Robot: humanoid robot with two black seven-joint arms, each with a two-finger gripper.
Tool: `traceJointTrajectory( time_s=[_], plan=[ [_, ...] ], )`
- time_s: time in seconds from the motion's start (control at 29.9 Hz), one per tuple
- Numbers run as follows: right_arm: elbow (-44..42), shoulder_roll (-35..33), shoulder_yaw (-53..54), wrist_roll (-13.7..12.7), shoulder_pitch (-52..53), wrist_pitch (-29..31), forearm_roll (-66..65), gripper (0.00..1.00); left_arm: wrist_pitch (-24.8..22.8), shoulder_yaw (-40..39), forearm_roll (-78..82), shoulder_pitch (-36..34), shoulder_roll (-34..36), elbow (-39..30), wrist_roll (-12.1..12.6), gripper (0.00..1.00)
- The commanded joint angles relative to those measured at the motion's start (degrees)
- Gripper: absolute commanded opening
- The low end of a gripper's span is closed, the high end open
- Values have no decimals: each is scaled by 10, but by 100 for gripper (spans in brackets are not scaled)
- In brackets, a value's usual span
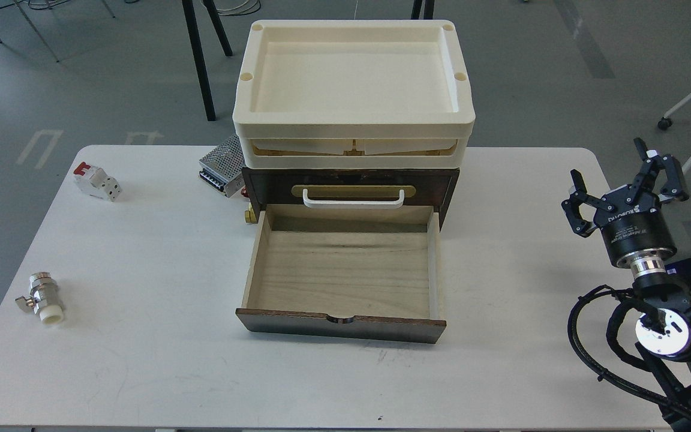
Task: Put charging cable into cabinet
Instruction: 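Lift the charger with cable up and over toward the cabinet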
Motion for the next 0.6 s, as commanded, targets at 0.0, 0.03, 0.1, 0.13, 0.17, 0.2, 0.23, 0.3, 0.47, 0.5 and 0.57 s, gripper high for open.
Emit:
traceJointTrajectory(
  time_s=[0.0,0.03,0.1,0.13,0.17,0.2,0.23,0.3,0.47,0.5,0.57],
  plan=[
    [0,0,0,0,0,-1,0,99,-80,-55,-19,-54,20,-7,0,1],
    [0,0,0,-1,0,0,0,99,-105,-67,-19,-72,26,-12,0,1],
    [0,0,0,-1,0,0,0,99,-145,-83,-19,-102,34,-27,0,1],
    [0,0,0,-1,0,-1,0,100,-163,-88,-19,-119,39,-40,0,1],
    [0,0,0,0,0,-1,0,100,-173,-89,-19,-139,41,-56,0,1],
    [0,0,0,-1,0,-1,0,100,-180,-88,-18,-157,44,-70,0,1],
    [0,0,0,-1,0,-1,0,100,-182,-88,-18,-179,46,-90,0,1],
    [0,0,0,-1,0,-1,0,100,-182,-85,-16,-215,50,-134,0,1],
    [0,0,0,0,0,-2,0,99,-182,-84,2,-279,63,-280,0,1],
    [0,0,0,0,0,-2,0,100,-182,-84,22,-291,62,-315,0,1],
    [0,0,0,0,0,-2,0,100,-182,-85,64,-315,59,-375,0,1]
  ],
)
